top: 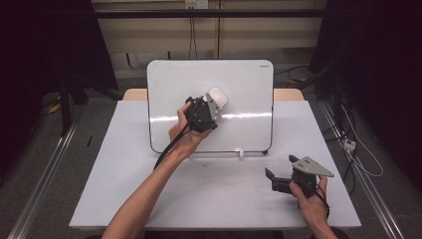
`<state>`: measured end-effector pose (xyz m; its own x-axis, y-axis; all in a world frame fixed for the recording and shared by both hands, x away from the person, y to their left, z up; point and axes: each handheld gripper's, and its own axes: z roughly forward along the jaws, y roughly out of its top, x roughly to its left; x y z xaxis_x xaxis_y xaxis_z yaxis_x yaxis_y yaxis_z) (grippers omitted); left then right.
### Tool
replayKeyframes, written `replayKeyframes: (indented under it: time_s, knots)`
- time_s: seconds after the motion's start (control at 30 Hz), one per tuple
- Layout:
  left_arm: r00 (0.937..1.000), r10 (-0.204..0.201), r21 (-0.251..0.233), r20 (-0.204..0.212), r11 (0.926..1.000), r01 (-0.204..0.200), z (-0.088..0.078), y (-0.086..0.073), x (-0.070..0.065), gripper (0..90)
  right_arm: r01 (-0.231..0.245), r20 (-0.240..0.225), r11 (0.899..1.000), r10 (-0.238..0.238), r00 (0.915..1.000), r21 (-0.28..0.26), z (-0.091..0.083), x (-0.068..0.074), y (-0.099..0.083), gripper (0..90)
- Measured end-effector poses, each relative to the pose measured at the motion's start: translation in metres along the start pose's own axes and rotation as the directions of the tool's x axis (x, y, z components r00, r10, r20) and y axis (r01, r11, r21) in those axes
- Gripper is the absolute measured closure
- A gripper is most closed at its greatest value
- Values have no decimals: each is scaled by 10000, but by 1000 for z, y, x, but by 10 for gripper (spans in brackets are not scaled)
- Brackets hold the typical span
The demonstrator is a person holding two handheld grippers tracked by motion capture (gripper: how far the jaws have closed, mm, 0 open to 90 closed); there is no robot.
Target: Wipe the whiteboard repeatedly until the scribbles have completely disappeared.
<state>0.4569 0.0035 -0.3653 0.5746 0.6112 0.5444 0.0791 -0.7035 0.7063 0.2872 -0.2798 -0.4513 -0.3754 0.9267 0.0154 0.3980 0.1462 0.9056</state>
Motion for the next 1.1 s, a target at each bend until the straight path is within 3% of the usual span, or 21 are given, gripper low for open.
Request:
replayKeyframes:
  time_s: [0.17,0.53,0.73,0.8,1.0,1.1]
  knots:
    - [9987,436,-185,266,9989,-431,3,1,-33,310,-14,9,10000,14,10000,3,0,0,0,41]
    - [9915,1106,-481,686,9930,-1075,-1,-11,-60,310,-46,-10,10000,46,10000,-13,-1,-1,0,41]
    - [9887,1188,-584,913,9918,-1138,-1,-14,-56,311,-91,51,10000,91,9999,-33,-3,-3,-1,41]
    - [9914,1040,-538,798,9935,-999,-2,-14,-52,311,-66,34,10000,66,10000,-42,-3,-3,-1,41]
    - [9981,539,-356,283,9980,-529,-5,-17,-25,311,-98,44,9999,98,9999,-32,-3,-3,-1,41]
    - [9999,25,-285,102,9996,-22,-8,-21,-6,311,-73,61,10000,73,10000,-10,-3,-2,-1,41]
